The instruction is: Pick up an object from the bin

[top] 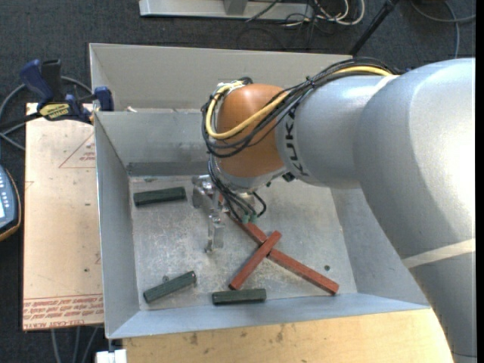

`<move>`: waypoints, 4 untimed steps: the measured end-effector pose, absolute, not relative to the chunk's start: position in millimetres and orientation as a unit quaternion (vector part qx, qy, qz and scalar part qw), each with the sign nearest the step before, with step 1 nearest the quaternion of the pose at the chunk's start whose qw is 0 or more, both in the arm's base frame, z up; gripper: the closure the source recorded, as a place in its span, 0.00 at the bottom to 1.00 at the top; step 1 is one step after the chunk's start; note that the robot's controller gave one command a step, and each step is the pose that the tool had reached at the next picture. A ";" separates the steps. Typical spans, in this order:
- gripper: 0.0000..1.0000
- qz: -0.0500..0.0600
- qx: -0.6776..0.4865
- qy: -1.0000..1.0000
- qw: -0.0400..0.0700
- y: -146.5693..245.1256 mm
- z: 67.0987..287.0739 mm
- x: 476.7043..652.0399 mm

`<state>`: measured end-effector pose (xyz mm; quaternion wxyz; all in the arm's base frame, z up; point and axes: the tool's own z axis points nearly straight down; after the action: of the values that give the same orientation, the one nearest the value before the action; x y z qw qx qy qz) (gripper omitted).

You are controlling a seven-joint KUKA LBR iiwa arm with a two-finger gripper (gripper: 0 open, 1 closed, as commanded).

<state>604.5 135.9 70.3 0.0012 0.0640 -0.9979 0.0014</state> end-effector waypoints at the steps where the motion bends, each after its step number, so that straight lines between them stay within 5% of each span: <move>1: 0.00 0.000 0.240 -0.971 -0.004 118.8 147.9 612.7; 2: 0.00 -0.002 0.361 -0.932 0.002 193.5 77.9 547.2; 3: 0.00 0.001 0.237 -0.972 0.000 37.3 109.4 524.6; 4: 0.00 0.001 0.191 -0.982 -0.003 -82.8 74.6 494.5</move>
Offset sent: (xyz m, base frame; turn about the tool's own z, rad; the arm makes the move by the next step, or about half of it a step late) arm 0.0060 -0.0168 0.0752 -0.3601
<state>494.5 -82.8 74.6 -0.0032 0.1909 -0.9816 0.0011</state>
